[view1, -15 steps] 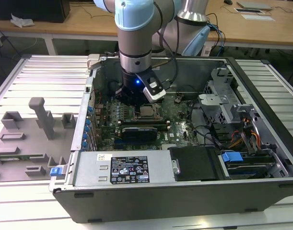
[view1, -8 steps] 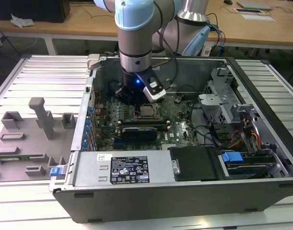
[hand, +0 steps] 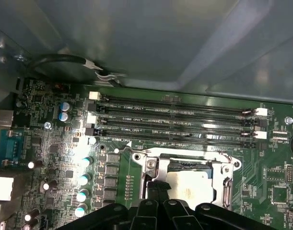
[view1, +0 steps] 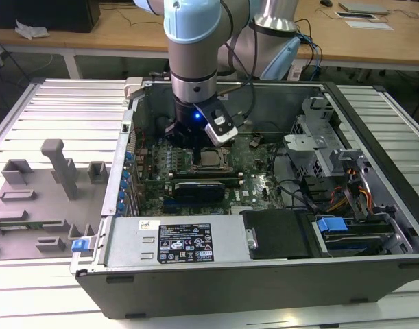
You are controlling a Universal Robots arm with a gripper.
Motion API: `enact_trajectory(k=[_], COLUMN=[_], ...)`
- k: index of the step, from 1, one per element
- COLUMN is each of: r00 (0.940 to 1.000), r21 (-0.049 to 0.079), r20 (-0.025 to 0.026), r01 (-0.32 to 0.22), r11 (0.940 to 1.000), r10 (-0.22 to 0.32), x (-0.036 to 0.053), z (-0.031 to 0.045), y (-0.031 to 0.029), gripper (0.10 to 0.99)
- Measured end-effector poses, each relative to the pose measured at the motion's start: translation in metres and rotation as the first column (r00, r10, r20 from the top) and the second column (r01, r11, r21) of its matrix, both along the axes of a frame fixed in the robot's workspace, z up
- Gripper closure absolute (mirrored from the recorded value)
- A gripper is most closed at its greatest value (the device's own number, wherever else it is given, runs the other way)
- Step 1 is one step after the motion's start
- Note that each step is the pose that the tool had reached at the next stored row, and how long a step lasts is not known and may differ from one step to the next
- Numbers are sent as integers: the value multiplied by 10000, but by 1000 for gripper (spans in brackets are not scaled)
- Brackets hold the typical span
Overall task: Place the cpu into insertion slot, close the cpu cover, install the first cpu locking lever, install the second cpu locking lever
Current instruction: 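Close the cpu cover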
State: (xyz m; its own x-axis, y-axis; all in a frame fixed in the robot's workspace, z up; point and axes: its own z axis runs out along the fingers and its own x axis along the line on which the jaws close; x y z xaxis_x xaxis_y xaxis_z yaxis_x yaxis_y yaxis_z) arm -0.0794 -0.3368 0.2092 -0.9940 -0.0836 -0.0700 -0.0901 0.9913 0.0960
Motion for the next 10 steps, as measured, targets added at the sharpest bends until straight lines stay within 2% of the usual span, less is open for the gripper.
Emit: enact_trajectory(k=[10], r00=[10000], r21=[-2], r20=[-3], r01=[0], r11=[10000], r10=[0], x=[33], z=[-29], y=[-14], gripper=[980])
